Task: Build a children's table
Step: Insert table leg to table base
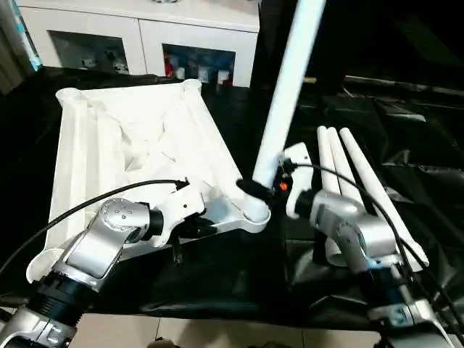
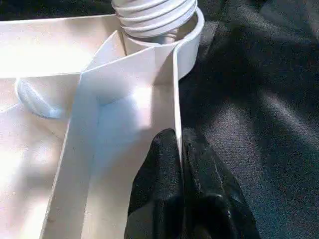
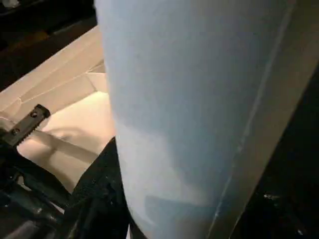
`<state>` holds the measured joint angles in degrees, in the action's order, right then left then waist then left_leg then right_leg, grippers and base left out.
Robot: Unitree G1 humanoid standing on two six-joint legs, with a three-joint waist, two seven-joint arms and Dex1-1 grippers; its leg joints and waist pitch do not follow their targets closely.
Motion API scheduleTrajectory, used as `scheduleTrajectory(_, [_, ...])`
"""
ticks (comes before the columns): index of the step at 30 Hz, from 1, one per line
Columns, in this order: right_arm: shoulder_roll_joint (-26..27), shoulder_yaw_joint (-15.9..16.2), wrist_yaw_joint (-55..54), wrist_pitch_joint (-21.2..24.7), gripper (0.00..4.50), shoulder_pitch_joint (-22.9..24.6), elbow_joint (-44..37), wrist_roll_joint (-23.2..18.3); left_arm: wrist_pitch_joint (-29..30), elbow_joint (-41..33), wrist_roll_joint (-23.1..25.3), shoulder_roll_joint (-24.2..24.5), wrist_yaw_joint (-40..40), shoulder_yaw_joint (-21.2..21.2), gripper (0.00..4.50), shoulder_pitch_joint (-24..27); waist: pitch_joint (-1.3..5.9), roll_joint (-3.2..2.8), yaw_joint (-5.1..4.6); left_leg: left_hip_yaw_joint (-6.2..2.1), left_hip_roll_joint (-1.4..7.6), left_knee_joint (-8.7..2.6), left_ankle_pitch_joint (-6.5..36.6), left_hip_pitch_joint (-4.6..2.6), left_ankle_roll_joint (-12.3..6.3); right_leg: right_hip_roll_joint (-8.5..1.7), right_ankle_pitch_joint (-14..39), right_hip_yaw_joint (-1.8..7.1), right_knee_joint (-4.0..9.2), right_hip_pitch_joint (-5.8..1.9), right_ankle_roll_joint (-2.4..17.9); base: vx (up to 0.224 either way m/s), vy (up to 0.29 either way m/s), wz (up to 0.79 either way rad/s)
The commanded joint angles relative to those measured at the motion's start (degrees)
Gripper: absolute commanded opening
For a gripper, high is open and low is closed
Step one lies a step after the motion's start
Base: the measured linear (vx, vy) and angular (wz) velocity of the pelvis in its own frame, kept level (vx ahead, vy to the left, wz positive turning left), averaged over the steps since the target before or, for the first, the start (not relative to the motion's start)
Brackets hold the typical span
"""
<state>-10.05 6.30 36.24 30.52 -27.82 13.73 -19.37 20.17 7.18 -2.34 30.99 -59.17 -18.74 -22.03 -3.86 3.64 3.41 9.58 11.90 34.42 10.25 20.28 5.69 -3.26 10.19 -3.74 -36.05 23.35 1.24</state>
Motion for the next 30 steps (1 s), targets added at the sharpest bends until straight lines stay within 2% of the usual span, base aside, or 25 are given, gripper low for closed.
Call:
scheduleTrajectory(1, [-0.1,0.0,0.3,-1.0,1.91,-1.2,0.6,0.8,0.2,0.1,-1.0,-0.6,-0.6,0.0,0.0,0.1,3.9,-0.49,-0.05,-0.1,1.05,-4.24,13.1,-0.25,1.3,-4.03,19.3,2.97,5.04,-2.7,7.6,0.0,0.0,0.0])
scheduleTrajectory(3, [-0.1,0.0,0.4,-1.1,1.91,-1.4,1.0,0.9,0.2,0.0,-1.1,-0.6,-0.7,0.0,0.0,0.3,3.87,-0.64,-0.05,-0.13,1.04,-4.25,13.1,-0.24,1.27,-4.08,19.8,2.98,5.04,-2.68,7.4,0.0,0.0,0.0])
scheduleTrajectory(7, [-0.3,0.7,1.3,-1.5,1.91,-2.4,3.6,1.5,0.7,-0.3,-1.1,-0.6,-0.7,0.0,0.0,0.3,3.86,-0.4,-0.1,-0.09,1.04,-4.19,13.1,-0.23,1.11,-4.17,21.1,2.98,5.15,-2.62,7.1,0.0,0.0,0.0])
scheduleTrajectory(17, [-0.8,2.8,3.4,-1.1,1.91,-4.3,7.9,3.5,0.6,0.5,0.1,-0.4,-0.5,-0.6,0.0,-0.4,3.96,-0.23,-0.12,-0.08,1.07,-4.23,12.2,-0.16,1.03,-4.07,19.3,2.96,4.89,-2.72,7.5,0.0,0.0,0.0])
scheduleTrajectory(23, [-2.6,2.2,5.7,1.1,1.91,-3.0,4.5,1.9,0.5,0.8,0.6,-0.3,-0.1,-0.6,0.0,-0.7,3.87,-0.28,-0.04,-0.12,1.04,-4.24,13.5,-0.31,0.98,-4.07,21.9,2.96,5.26,-2.64,6.4,0.0,0.0,0.0])
scheduleTrajectory(26, [-3.4,2.5,7.0,2.0,1.91,-1.9,2.1,1.2,0.5,0.9,0.8,-0.3,-0.1,-0.8,0.0,-0.9,3.92,-0.41,0.02,-0.14,1.06,-4.26,13.5,-0.23,0.9,-4.12,21.6,2.97,5.35,-2.67,6.4,0.0,0.0,0.0])
scheduleTrajectory(29, [-3.3,2.5,6.8,1.7,1.91,-1.7,2.2,1.5,0.3,1.1,0.8,-0.4,0.0,-0.8,0.0,-1.0,3.94,-0.3,-0.06,-0.13,1.03,-4.21,13.5,-0.27,0.93,-4.04,21.5,2.91,5.28,-2.62,6.7,0.0,0.0,0.0])
scheduleTrajectory(30, [-3.1,2.3,6.6,1.6,1.91,-1.8,2.5,1.5,0.2,1.2,0.9,-0.5,0.0,-0.9,0.0,-1.1,3.95,-0.55,0.0,-0.18,1.02,-4.21,13.6,-0.3,1.01,-4.09,21.7,2.91,5.28,-2.6,6.7,0.0,0.0,0.0])
